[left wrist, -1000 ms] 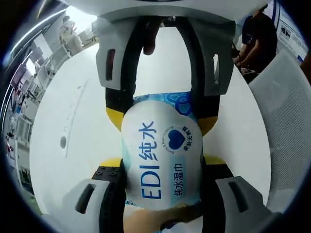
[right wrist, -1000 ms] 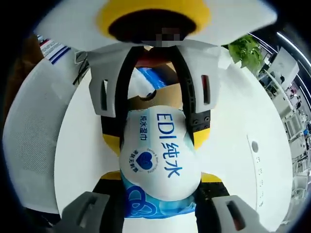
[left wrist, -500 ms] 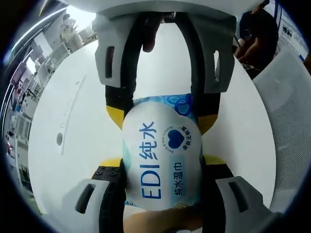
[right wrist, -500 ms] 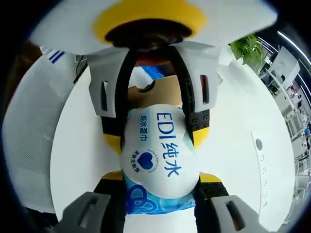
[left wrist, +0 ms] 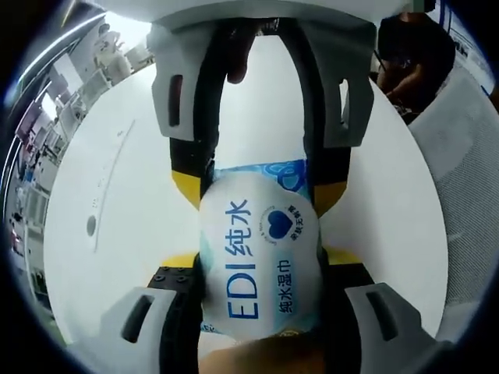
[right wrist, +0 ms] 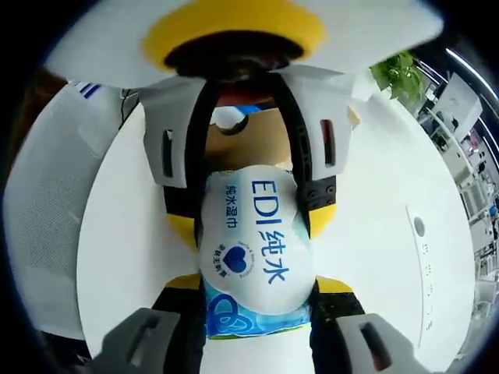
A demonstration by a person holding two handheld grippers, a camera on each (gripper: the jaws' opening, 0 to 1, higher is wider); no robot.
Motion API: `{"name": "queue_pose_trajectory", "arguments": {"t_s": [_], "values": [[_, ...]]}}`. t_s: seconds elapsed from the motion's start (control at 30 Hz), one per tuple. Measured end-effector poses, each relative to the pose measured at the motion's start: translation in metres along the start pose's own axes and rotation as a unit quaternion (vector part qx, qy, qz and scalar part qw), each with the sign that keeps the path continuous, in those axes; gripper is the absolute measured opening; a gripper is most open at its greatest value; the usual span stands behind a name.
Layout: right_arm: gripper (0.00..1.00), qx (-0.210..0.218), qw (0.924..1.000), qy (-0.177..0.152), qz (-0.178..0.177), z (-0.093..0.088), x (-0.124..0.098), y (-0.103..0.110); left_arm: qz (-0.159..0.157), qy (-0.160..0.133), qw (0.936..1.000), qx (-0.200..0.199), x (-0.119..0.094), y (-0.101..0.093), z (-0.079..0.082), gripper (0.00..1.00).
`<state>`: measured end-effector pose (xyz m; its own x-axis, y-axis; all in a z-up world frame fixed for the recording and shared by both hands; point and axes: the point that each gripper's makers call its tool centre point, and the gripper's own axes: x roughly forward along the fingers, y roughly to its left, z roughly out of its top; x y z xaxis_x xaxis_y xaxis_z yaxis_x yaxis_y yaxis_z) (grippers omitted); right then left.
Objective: Operate the shoe box by opening the lid, removing the specified soft item, and placing it in the target area until the item is outside and the box remains undamaged.
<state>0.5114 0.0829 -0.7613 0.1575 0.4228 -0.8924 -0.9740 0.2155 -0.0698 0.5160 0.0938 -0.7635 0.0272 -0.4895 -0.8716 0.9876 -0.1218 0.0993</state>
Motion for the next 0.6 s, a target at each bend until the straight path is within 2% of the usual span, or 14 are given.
{"name": "queue_pose_trajectory", "arguments": {"t_s": [0.6], "values": [[0.49,0.002,1.0000,0.002,-0.008,0.0030,-0.0041,0.0020,0.005,0.001,0.9999,0.016,-0.0088,-0.0020,0.0005,0.57]]}}
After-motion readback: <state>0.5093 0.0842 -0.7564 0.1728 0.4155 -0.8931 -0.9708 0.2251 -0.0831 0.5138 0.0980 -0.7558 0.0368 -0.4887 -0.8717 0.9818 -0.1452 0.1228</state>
